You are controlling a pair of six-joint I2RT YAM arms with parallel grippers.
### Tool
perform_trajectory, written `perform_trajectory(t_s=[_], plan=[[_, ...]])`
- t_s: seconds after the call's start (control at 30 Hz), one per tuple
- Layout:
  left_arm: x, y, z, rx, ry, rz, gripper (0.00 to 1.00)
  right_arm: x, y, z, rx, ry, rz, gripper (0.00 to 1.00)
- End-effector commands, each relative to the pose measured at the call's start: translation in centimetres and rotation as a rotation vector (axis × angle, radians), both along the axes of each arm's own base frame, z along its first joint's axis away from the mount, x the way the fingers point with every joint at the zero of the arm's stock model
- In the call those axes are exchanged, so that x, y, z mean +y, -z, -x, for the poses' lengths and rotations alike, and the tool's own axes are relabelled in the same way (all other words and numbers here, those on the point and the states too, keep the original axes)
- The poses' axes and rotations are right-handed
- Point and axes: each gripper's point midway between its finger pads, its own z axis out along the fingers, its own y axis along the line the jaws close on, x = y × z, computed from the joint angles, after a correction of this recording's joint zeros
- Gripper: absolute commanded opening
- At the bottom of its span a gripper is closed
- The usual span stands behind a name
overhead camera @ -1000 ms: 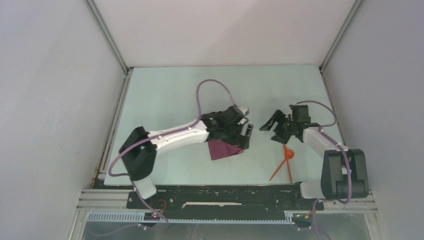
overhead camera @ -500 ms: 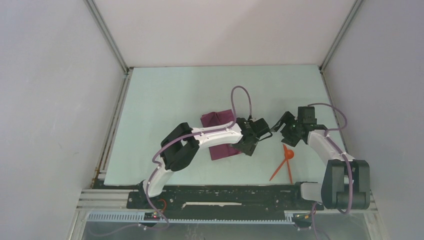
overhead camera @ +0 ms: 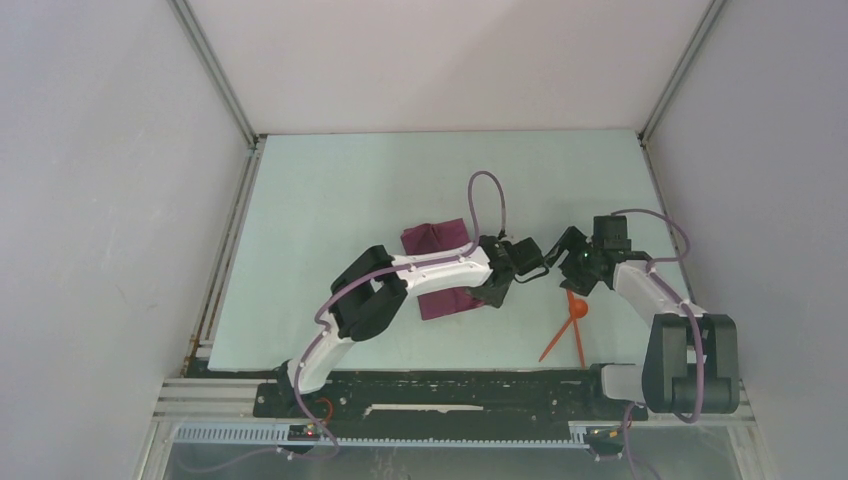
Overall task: Fold the napkin into a case and place the utensils inside
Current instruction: Pick up the 2/3-rectangle-folded napkin from the center of the board.
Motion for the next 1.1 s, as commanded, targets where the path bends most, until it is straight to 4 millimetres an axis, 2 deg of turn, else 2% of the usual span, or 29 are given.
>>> perform_trajectory(t_s=[0.0,0.1,0.23,0.3,0.37,0.4,0.5,0.7,0.93,1.07], plan=[[0.2,0.1,-0.1,-0.017,-0.007,-0.024,0.42,0.5,-0.7,-1.0,-0.056,-0.029,-0.018,0.85],[0.3,-0.3,-0.3,-0.031,0.000,-0.020,0.28,1.5,-0.9,-1.3,-0.073,-0.073,-0.067,0.87],[0.7,-2.8,-0.8,-0.080,0.003,0.044,0.21,3.8,-1.6,-2.0,-0.110,-0.165,-0.208,0.92],[1.3,-4.0,-1.2,-0.103,-0.010,0.075,0.11,4.9,-1.8,-2.4,-0.128,-0.201,-0.280,0.98],[1.9,-5.0,-1.3,-0.118,-0.018,0.100,0.07,5.8,-2.1,-3.1,-0.144,-0.224,-0.349,1.00],[2.2,-5.7,-1.3,-0.126,-0.022,0.117,0.07,6.3,-2.2,-3.3,-0.151,-0.241,-0.381,1.00],[2.9,-6.3,-1.1,-0.129,-0.028,0.148,0.06,7.8,-2.1,-4.1,-0.156,-0.288,-0.448,1.00],[4.4,-6.8,-0.8,-0.121,-0.049,0.171,0.02,13.2,-1.7,-4.8,-0.148,-0.406,-0.566,1.00],[5.1,-7.6,-0.5,-0.109,-0.062,0.200,0.00,17.8,-0.3,-6.4,-0.099,-0.408,-0.659,1.00],[5.3,-8.0,-0.5,-0.110,-0.069,0.203,0.00,19.6,0.0,-7.1,-0.092,-0.397,-0.685,0.94]])
